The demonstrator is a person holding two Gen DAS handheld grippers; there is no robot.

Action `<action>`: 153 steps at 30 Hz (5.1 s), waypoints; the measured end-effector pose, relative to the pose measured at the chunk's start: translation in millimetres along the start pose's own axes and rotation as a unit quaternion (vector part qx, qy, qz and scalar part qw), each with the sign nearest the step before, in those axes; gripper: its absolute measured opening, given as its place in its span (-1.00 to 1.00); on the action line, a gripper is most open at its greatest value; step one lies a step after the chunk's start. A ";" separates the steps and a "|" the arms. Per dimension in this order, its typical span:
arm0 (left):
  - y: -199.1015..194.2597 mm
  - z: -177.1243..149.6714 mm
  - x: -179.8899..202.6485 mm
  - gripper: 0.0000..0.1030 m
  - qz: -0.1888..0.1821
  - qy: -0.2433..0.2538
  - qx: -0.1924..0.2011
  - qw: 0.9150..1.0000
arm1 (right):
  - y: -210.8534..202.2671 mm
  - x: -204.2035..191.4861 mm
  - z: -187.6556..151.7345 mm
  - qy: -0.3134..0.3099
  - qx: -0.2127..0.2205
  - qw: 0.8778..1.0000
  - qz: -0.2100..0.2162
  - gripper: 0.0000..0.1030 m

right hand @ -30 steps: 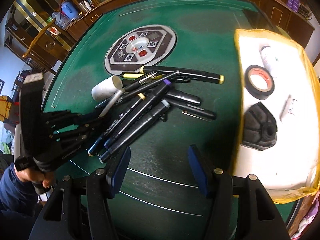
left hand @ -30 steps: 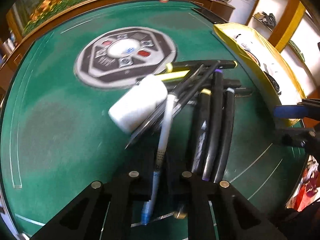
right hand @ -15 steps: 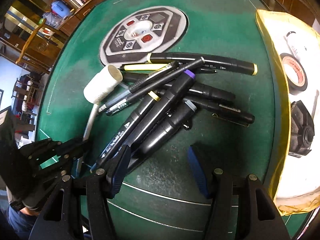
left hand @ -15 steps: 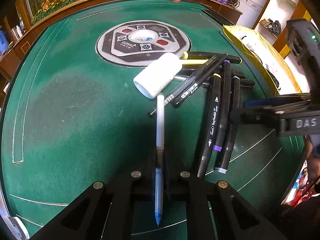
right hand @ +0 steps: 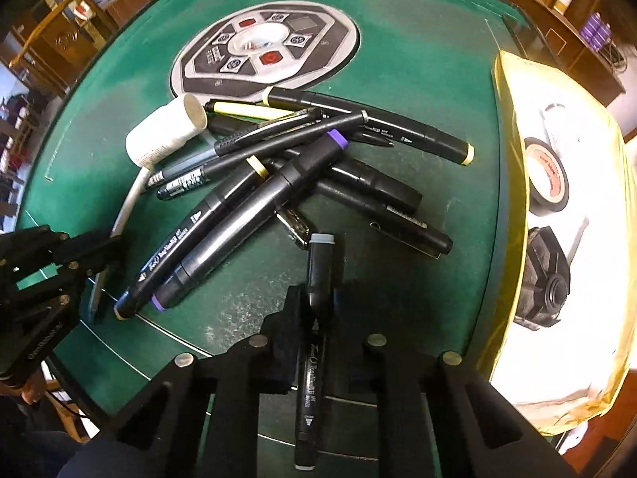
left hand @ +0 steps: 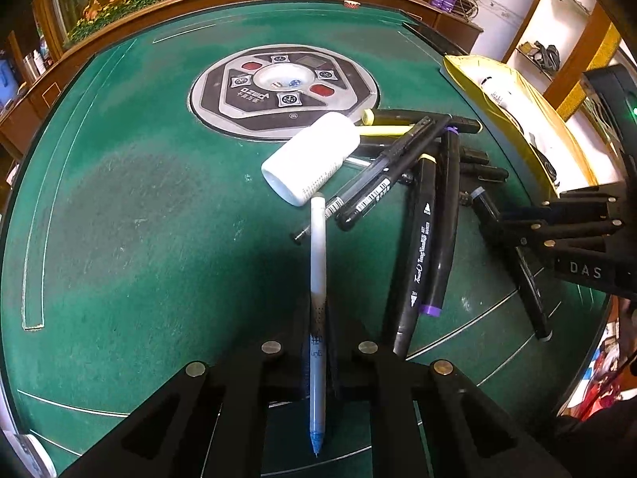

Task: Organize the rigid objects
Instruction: 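Grasp a black marker with the right tool while the left holds the white pen, then carry the black marker and white pen over the white tray with both tools, then open both tools to drop the marker and white pen into the tray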

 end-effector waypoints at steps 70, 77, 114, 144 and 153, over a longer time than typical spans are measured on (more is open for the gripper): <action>-53.6 45.8 46.5 -0.86 -0.029 -0.044 0.100 0.994 | -77.2 55.3 -47.8 0.041 0.087 0.988 0.121 -0.72; -62.7 67.6 94.9 -0.86 -0.055 -0.005 0.113 0.992 | -100.2 98.9 -55.6 0.081 0.117 0.983 0.117 -0.72; 36.1 126.4 289.7 -0.87 -0.163 0.020 -0.013 0.986 | -67.2 255.3 -55.5 0.212 0.093 0.971 0.054 -0.72; 44.3 119.2 292.1 -0.86 -0.159 0.013 -0.024 0.987 | -78.9 251.1 -58.0 0.195 0.094 0.976 0.034 -0.69; 26.8 113.9 284.4 -0.53 -0.163 0.024 -0.011 0.986 | -97.6 235.6 -59.3 0.195 0.117 0.973 0.044 -0.54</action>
Point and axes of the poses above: each gripper's, at about its wrist camera, not at the fingertips, and y roughly the way its jaws point, x to its right, z to its top, the point moved 7 cm from there along y, roughly the way its jaws point, and after that the axes turned 1 degree about -x, right-handed, at the moved point
